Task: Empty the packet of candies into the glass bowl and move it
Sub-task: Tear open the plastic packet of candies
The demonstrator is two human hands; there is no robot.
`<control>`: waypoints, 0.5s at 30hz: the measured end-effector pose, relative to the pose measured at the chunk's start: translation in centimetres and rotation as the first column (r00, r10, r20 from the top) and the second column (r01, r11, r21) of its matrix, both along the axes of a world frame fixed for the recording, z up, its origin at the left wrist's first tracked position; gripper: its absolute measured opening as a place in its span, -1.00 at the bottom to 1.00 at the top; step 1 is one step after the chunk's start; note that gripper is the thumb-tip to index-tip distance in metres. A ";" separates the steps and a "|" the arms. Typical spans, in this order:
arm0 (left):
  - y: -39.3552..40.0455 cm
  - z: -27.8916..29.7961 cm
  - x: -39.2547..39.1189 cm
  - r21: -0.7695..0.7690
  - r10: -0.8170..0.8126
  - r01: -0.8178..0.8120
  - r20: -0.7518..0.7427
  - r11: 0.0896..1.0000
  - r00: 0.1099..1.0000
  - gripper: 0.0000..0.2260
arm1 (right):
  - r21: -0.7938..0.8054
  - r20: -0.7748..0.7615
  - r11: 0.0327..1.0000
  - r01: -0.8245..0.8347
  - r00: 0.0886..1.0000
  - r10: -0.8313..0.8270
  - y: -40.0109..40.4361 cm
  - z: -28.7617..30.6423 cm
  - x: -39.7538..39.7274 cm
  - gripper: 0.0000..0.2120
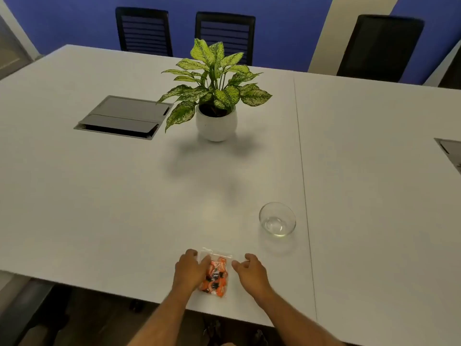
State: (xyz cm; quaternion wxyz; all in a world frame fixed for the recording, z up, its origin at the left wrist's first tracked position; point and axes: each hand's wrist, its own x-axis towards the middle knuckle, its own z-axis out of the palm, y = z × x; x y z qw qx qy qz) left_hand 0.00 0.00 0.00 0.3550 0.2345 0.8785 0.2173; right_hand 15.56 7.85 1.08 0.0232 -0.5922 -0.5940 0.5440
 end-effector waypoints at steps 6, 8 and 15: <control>0.8 -0.3 0.5 0.045 0.100 -0.107 0.134 0.993 0.986 -0.76 | -0.209 -0.066 0.974 0.084 0.993 -0.100 0.1 0.2 -1.2 -0.38; 0.9 -0.3 0.4 0.075 0.105 -0.116 0.131 0.990 0.986 -0.89 | -0.210 -0.083 0.973 0.094 0.990 -0.114 0.1 0.2 -1.2 -0.39; 1.9 0.5 1.3 0.267 0.082 -0.156 0.267 0.951 0.960 -0.92 | -0.042 -0.104 0.990 0.132 0.985 -0.136 0.2 0.4 0.3 -0.67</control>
